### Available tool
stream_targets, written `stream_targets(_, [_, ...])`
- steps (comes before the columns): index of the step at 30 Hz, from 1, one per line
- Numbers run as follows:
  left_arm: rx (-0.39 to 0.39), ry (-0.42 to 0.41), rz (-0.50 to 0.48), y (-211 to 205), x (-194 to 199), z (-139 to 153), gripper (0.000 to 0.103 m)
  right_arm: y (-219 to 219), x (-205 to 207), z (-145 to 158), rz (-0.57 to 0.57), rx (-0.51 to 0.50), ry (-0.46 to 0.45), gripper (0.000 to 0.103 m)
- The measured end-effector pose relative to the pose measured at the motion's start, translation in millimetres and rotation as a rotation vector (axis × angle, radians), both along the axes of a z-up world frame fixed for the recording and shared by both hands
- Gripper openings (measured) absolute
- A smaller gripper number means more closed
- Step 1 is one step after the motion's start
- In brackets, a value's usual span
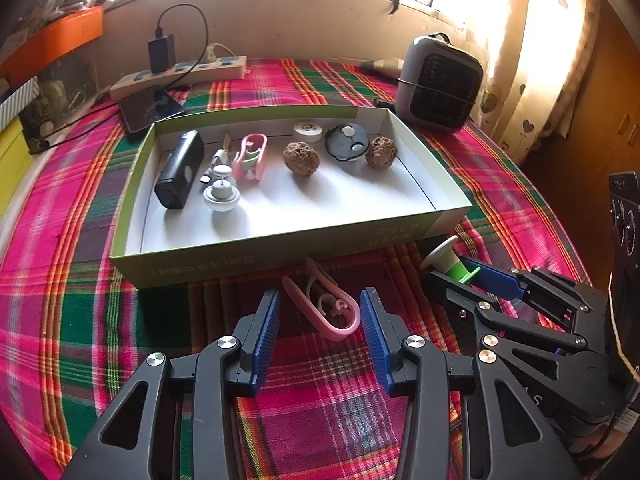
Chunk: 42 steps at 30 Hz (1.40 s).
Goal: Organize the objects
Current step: 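Close the left tool on the pink S-shaped hook while the right tool grips the spool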
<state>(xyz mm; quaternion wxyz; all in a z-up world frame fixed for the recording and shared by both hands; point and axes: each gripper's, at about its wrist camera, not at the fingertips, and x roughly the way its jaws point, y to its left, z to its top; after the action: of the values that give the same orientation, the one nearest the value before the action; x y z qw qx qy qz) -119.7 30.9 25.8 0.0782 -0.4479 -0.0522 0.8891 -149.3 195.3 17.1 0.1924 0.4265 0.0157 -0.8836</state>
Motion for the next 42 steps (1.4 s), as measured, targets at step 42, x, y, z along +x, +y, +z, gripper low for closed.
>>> stream_targets(42, [-0.033, 0.005, -0.008, -23, -6, -11, 0.04, -12, -5, -2, 0.003, 0.07, 0.012, 0.035])
